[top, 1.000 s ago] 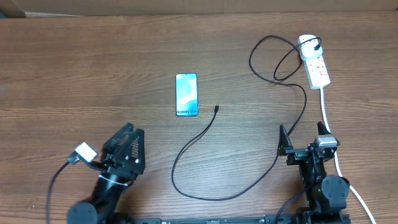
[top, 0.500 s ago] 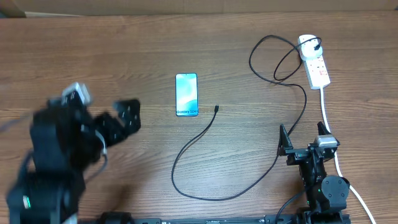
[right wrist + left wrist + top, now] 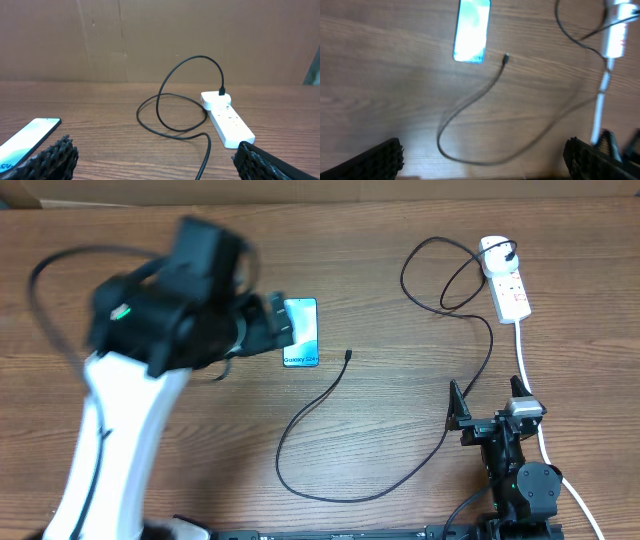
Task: Plug charger to phone and switch on socket
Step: 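Move the left gripper forward over the smartphone and lower it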
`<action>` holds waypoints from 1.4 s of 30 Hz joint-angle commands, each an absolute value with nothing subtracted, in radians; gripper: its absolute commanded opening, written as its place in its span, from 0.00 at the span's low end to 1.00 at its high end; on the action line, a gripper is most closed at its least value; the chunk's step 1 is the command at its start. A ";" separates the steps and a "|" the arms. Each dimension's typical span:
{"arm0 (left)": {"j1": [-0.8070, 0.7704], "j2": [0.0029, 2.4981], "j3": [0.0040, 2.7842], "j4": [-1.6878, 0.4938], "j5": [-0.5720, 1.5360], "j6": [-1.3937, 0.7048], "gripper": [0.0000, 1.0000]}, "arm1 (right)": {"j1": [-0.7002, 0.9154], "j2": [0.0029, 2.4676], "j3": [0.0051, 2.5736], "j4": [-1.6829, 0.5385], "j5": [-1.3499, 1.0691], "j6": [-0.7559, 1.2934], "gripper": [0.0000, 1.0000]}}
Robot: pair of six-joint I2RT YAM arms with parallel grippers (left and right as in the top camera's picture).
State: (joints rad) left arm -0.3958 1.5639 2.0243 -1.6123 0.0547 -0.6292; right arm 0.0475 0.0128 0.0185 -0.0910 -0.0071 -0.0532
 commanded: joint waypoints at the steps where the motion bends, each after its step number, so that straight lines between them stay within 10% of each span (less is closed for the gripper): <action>1: -0.439 1.711 2.161 -1.623 -0.120 -0.704 1.00 | 0.053 0.003 0.009 -0.085 0.002 -0.057 1.00; 42: -0.417 2.378 2.168 -1.332 -0.036 -0.478 1.00 | 0.053 0.003 0.009 -0.085 0.002 -0.057 1.00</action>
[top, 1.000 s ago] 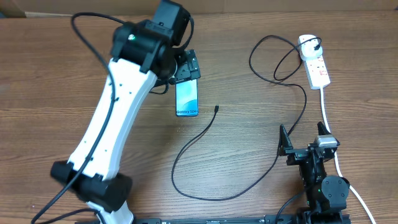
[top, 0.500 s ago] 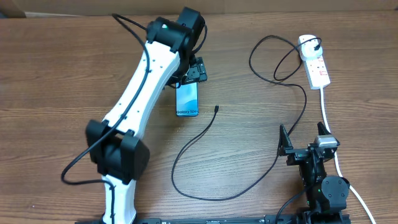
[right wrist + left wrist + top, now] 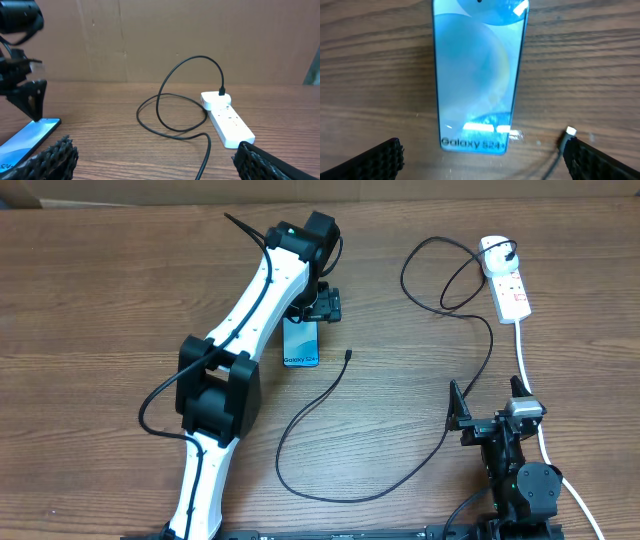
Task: Plug charger to phone and switch on socket
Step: 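Move the left gripper forward over the smartphone and lower it, then close the left gripper on the smartphone's bottom edge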
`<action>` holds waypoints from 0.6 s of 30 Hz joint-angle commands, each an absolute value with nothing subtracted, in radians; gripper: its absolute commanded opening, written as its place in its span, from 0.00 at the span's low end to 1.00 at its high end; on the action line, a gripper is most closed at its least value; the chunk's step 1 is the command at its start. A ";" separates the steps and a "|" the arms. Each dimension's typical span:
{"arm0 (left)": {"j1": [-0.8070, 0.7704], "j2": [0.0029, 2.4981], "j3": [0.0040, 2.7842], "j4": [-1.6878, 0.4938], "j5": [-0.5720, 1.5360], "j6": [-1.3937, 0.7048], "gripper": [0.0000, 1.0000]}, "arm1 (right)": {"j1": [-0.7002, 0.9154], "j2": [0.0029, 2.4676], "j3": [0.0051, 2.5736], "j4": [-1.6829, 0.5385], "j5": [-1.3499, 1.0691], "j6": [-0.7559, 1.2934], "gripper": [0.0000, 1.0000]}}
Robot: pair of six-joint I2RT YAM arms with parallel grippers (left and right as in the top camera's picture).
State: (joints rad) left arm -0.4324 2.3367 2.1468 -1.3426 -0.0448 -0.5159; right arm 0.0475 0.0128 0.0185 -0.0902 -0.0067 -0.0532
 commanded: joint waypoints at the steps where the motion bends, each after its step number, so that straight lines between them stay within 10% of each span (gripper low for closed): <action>1: -0.413 2.387 2.168 -1.328 -0.037 -0.478 1.00 | 0.053 0.003 0.009 -0.085 0.002 -0.057 1.00; 18: -0.380 2.467 2.166 -1.257 0.060 -0.460 1.00 | 0.053 0.003 0.009 -0.085 0.002 -0.057 1.00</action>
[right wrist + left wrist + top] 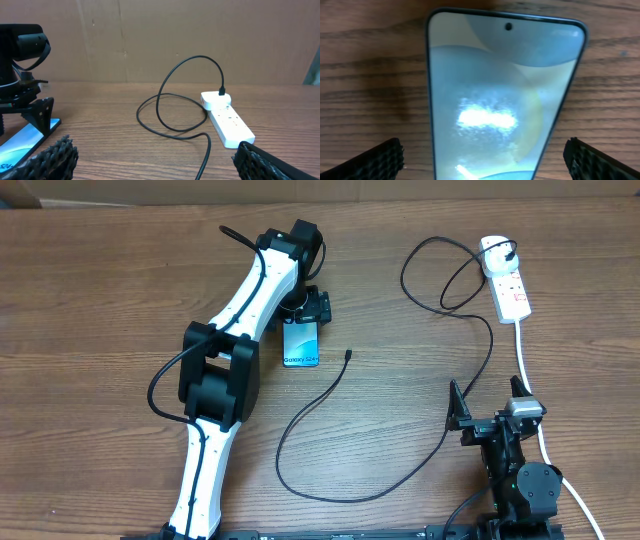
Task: Plug charger to phone and switch on socket
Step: 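Close the left gripper on the smartphone's bottom edge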
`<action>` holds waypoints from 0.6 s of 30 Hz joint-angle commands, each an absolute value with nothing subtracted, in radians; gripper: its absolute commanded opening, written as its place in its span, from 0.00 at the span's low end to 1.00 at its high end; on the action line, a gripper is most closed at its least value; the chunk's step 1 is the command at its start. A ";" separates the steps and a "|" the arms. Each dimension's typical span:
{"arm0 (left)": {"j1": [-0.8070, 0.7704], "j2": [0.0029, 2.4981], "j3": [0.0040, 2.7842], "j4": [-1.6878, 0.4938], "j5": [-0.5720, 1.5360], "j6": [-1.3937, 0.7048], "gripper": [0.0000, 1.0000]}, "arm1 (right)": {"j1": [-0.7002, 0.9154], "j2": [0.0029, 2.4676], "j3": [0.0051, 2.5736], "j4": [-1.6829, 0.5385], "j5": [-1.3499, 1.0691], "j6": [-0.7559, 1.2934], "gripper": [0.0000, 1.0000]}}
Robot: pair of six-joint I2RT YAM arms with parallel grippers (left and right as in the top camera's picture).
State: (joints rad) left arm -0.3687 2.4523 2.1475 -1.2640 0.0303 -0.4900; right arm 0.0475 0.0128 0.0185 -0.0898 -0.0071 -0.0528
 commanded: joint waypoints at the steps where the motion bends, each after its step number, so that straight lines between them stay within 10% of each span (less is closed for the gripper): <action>1: -0.384 2.467 2.166 -1.253 0.060 -0.450 1.00 | 0.053 0.003 0.009 -0.085 0.002 -0.057 1.00; 18: -0.419 2.483 2.133 -1.238 -0.034 -0.454 1.00 | 0.053 0.003 0.009 -0.085 0.002 -0.057 1.00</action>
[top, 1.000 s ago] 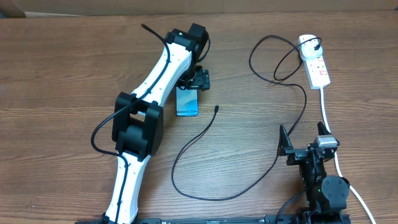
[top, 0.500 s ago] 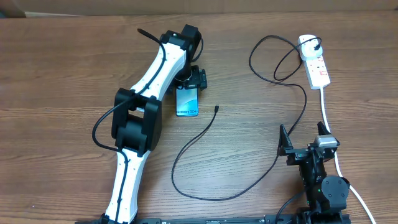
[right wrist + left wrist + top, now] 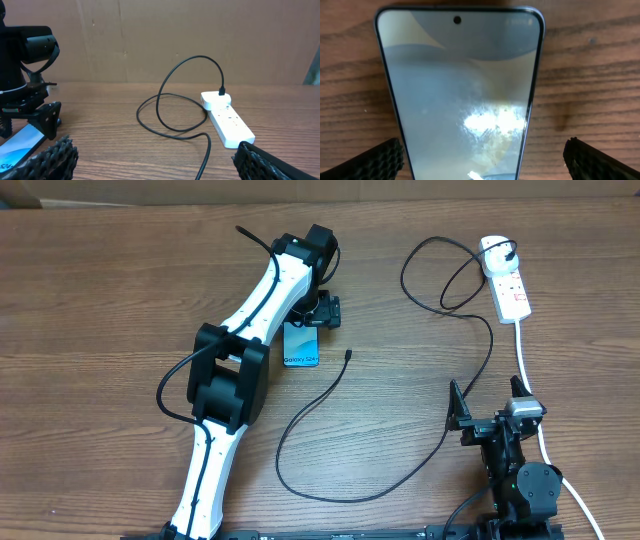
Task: Plug charger to phone and switch on socket
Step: 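Close the left gripper on the smartphone's bottom edge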
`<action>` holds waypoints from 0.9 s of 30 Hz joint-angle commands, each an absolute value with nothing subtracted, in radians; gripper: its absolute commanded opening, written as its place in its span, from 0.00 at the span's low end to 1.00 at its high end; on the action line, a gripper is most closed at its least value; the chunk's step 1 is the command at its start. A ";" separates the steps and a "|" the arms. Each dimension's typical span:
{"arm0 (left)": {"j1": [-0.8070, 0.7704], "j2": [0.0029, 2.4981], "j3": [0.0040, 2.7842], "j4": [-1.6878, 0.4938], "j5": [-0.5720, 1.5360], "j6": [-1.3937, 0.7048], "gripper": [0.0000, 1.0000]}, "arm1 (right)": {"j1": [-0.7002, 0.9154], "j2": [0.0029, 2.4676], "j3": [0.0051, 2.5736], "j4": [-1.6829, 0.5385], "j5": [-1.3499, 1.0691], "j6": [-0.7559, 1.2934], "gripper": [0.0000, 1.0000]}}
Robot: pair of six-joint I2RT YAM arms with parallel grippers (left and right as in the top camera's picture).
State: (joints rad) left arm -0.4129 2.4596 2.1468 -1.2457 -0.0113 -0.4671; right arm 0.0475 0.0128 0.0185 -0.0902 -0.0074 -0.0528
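The blue-screened phone (image 3: pixel 301 347) lies flat on the wooden table and fills the left wrist view (image 3: pixel 460 95). My left gripper (image 3: pixel 316 311) is low over the phone's top end, open, with one finger (image 3: pixel 367 160) on each side of it (image 3: pixel 482 162). The black charger cable (image 3: pixel 300 420) is loose, and its free plug (image 3: pixel 347 355) rests just right of the phone's bottom end. Its other end runs to the white power strip (image 3: pixel 507 280) at the far right. My right gripper (image 3: pixel 487 408) is parked open near the front edge (image 3: pixel 160 165), holding nothing.
A white lead (image 3: pixel 530 370) runs from the power strip toward the front edge beside my right arm. The cable makes loops (image 3: pixel 170 100) left of the strip (image 3: pixel 227 117). A cardboard wall (image 3: pixel 150 35) stands behind the table.
My left gripper has shifted slightly to the right over the phone's top end and is a touch closer to it. The phone, cable and right arm have not moved.
My left arm was first high above the table, left of the phone, with phone and cable far below. Then it hung open close over the phone. After that it was lower at the phone's top end, where it still straddles it.
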 commanded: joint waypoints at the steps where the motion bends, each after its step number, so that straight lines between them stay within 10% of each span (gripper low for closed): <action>1: -0.418 2.483 2.130 -1.232 -0.034 -0.457 1.00 | 0.053 0.003 0.009 -0.085 0.002 -0.057 1.00; 27: -0.403 2.483 2.078 -1.189 -0.027 -0.494 1.00 | 0.053 0.003 0.009 -0.085 0.002 -0.057 1.00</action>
State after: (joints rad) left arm -0.4061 2.4599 2.1006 -1.1995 -0.0208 -0.4751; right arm 0.0475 0.0128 0.0185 -0.0902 -0.0067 -0.0528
